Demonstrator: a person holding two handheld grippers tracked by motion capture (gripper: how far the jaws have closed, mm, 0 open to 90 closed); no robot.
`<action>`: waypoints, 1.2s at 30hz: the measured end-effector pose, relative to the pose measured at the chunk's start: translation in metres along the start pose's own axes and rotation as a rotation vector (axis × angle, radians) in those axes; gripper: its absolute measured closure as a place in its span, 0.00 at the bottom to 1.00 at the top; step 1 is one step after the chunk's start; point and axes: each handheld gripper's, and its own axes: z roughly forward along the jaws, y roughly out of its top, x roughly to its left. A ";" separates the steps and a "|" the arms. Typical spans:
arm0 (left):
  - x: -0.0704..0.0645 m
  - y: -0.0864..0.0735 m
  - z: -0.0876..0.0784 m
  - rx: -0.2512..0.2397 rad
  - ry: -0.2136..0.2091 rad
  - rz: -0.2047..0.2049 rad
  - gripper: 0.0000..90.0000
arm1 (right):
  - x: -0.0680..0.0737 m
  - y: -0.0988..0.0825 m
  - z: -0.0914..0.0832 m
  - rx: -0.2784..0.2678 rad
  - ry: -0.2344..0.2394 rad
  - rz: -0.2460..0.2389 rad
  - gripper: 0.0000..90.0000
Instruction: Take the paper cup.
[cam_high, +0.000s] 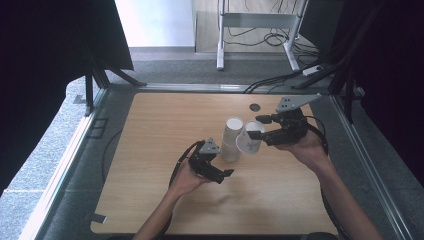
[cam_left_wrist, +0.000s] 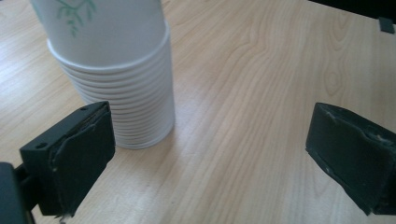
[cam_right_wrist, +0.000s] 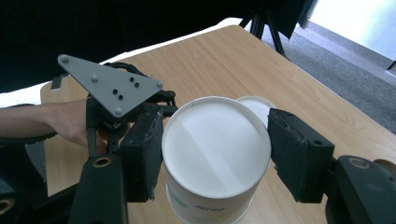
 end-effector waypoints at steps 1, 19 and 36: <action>-0.001 -0.001 -0.001 -0.003 -0.003 0.001 0.01 | 0.001 -0.002 0.001 0.000 0.005 0.000 0.42; -0.019 -0.014 -0.004 -0.033 -0.039 0.044 0.04 | 0.023 -0.040 0.032 0.001 0.062 -0.006 0.42; -0.027 -0.025 0.001 -0.056 -0.050 0.067 0.10 | 0.042 -0.061 0.064 0.015 0.124 -0.016 0.42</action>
